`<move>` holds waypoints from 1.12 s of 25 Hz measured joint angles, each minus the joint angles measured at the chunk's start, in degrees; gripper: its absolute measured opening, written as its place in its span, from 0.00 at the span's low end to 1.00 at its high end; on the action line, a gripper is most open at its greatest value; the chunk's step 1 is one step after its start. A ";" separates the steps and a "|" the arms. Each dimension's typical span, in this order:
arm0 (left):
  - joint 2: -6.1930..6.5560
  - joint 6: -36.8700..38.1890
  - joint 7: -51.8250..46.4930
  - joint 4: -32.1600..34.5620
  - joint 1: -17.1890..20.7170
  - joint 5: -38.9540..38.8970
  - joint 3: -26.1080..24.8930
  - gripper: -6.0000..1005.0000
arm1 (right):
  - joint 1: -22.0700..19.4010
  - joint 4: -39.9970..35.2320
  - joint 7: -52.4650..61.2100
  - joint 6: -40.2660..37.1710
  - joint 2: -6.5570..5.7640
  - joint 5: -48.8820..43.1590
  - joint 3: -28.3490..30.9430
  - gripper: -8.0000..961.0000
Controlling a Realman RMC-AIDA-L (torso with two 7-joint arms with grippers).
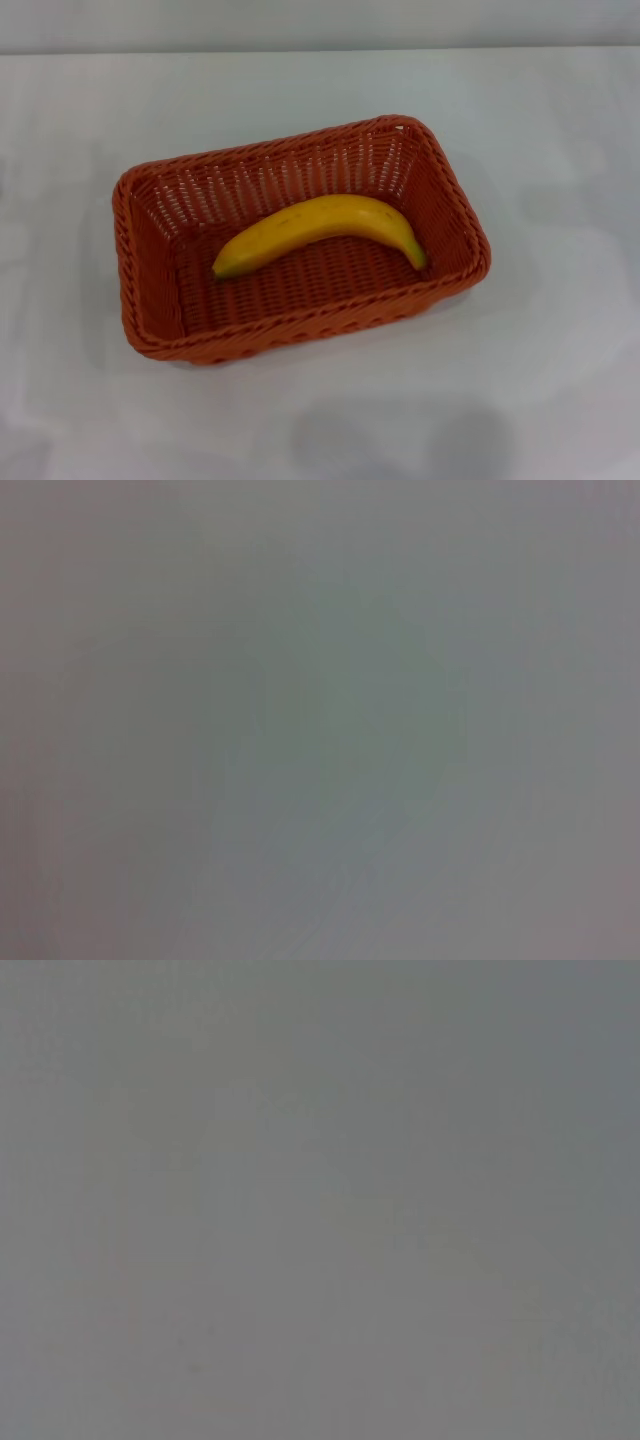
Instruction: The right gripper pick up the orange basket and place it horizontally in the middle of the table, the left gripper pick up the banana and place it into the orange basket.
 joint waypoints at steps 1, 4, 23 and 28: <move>0.00 -0.43 1.31 -0.04 -0.41 -0.02 0.00 0.87 | -0.03 0.03 -0.12 0.15 0.12 0.00 -0.01 0.89; -0.05 -0.60 5.59 0.29 -1.19 -0.05 0.00 0.87 | -0.14 0.11 -0.26 0.45 0.43 0.02 -0.04 0.89; 0.05 -0.44 5.49 1.17 -2.08 2.00 -0.01 0.87 | 3.37 2.30 -0.30 -0.29 0.51 2.18 0.84 0.89; -0.06 -0.86 2.23 1.25 -1.16 1.57 -0.01 0.87 | 3.46 1.95 -0.32 -0.87 0.63 2.21 0.83 0.89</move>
